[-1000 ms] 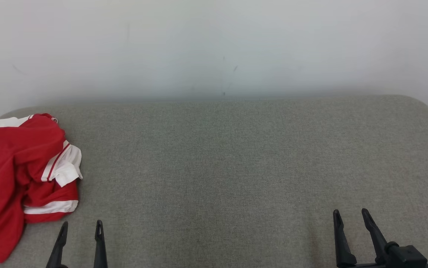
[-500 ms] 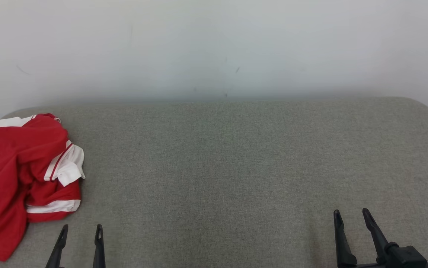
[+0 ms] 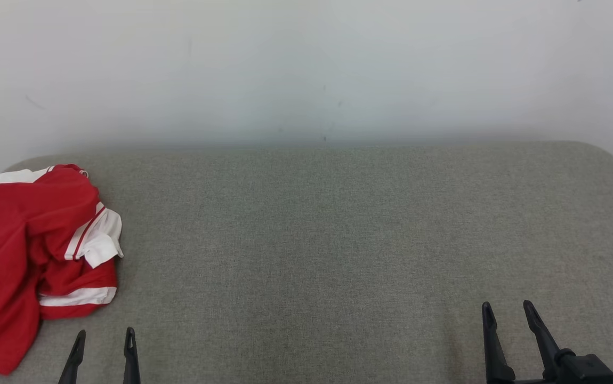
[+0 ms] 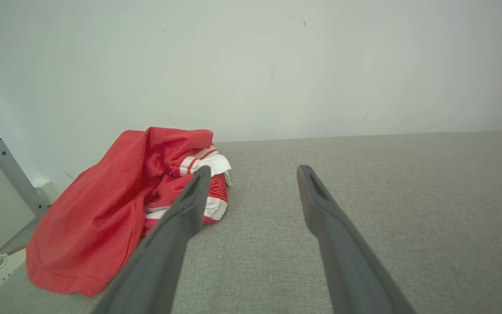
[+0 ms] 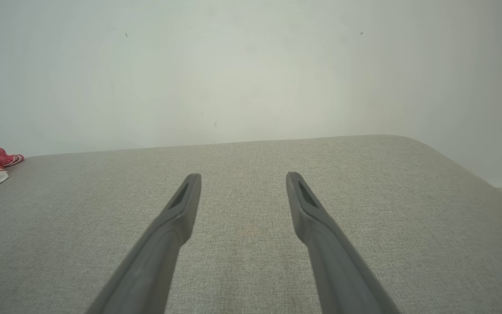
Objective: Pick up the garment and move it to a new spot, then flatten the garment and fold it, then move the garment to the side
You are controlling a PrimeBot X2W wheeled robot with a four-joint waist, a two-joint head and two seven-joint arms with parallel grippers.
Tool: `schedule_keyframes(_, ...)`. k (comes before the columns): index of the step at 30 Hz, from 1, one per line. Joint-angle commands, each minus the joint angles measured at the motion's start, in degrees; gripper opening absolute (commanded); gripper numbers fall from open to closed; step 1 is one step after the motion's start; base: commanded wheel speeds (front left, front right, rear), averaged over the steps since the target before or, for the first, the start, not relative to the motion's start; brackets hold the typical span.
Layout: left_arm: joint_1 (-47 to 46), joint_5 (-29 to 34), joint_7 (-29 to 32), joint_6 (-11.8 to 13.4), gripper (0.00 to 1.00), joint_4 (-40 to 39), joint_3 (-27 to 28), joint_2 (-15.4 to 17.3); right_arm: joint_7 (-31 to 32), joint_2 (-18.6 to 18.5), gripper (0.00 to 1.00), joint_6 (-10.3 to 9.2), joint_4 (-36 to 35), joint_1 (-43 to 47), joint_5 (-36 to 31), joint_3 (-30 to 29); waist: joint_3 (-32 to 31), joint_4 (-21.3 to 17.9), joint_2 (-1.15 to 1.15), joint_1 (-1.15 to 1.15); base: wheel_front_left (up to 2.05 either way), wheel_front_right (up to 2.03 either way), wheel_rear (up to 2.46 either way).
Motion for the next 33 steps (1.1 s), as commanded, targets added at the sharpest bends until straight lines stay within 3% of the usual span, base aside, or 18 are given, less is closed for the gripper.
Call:
schedule_keyframes(1, 0.5, -0.2, -0.3, 0.0, 1.00, -0.1, 0.2, -0.2, -0.2, -0.1, 1.00, 0.20, 0.0, 0.9, -0.1, -0.1, -0.1, 0.0, 0.00, 0.00, 0.00, 0.00, 0.00)
schedule_keyframes(33, 1.1, -0.2, -0.3, -0.9, 1.00, 0.4, 1.2, -1.1, -0.2, -0.1, 1.00, 0.20, 0.8, 1.3, -0.1, 0.4, -0.5, -0.1, 0.00, 0.00, 0.00, 0.00, 0.00)
